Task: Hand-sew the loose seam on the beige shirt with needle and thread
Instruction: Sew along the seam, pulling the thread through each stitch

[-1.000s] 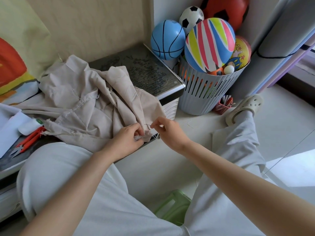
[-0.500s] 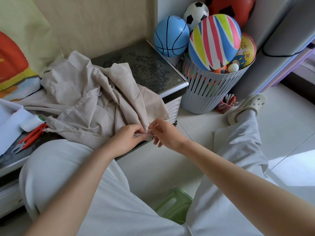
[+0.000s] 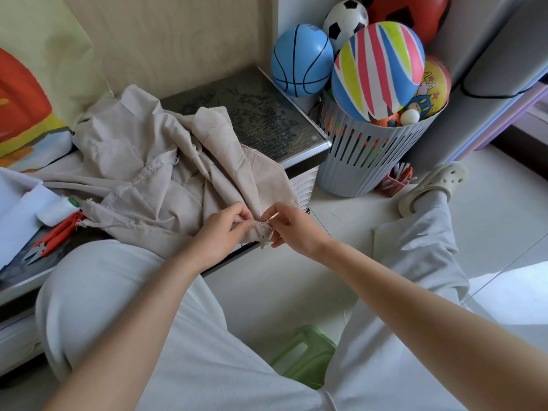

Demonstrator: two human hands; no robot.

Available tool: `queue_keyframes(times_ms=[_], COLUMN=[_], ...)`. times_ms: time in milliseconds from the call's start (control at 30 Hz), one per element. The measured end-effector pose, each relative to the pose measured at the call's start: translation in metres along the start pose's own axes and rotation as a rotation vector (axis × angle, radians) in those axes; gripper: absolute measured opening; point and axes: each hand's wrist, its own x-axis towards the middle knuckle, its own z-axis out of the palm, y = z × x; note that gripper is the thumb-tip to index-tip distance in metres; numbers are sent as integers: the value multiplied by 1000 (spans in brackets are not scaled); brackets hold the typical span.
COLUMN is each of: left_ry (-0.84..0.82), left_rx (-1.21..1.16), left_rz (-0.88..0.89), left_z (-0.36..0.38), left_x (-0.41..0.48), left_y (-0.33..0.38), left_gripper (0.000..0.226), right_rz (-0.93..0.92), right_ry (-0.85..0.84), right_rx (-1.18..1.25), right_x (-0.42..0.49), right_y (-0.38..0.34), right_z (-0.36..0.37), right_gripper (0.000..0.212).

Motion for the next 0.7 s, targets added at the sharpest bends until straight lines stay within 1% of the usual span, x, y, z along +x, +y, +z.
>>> queue_keyframes(times_ms=[100, 200, 433, 567, 700], left_ry=[2, 1, 5, 12, 3], left_rx=[11, 16, -8, -24, -15], left_rz=[7, 2, -7, -2, -1], left_z=[0, 0, 0, 0, 0], left_x=[1, 2, 0, -1, -1], left_y=[-2, -4, -3, -1, 0], left_gripper=[16, 17, 28, 27, 19], right_rz=[8, 17, -9, -13, -14], right_ry=[-5, -17, -31, -43, -59], right_rx=[-24, -54, -100, -85, -74], right_x=[1, 1, 3, 1, 1], right_y=[0, 1, 5, 3, 3], right_z=[0, -2, -4, -5, -5], right_gripper=[23, 22, 24, 23, 23])
